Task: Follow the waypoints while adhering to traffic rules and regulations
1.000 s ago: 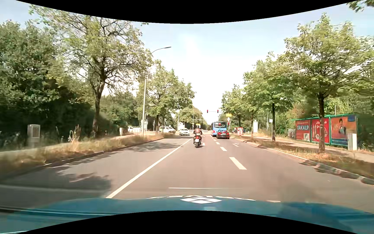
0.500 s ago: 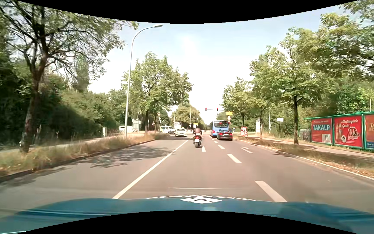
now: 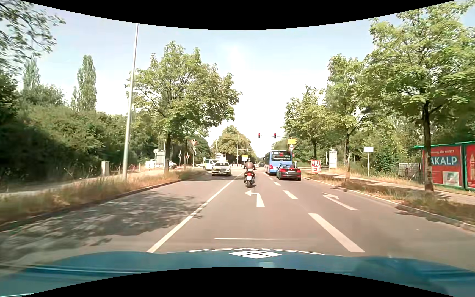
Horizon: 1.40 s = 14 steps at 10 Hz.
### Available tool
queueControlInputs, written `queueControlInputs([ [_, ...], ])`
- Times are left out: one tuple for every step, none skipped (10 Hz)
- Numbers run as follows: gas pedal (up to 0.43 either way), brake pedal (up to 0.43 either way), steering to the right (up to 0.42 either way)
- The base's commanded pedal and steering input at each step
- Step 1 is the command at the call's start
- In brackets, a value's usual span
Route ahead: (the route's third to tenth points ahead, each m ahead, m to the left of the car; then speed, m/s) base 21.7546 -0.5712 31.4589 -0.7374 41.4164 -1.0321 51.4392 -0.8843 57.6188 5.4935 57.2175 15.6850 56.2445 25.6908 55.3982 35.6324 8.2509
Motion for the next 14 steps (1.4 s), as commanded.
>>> queueControlInputs([
  [0.000, 0.189, 0.016],
  [0.000, 0.189, 0.016],
  [0.000, 0.189, 0.016],
  [0.000, 0.189, 0.015],
  [0.000, 0.189, 0.015],
  [0.000, 0.189, 0.014],
  [0.000, 0.189, 0.012],
  [0.000, 0.189, 0.011],
  [0.000, 0.189, 0.009],
  [0.000, 0.189, 0.008],
  [0.000, 0.189, 0.006],
  [0.000, 0.189, 0.006],
  [0.000, 0.189, 0.005],
  [0.000, 0.189, 0.003],
])
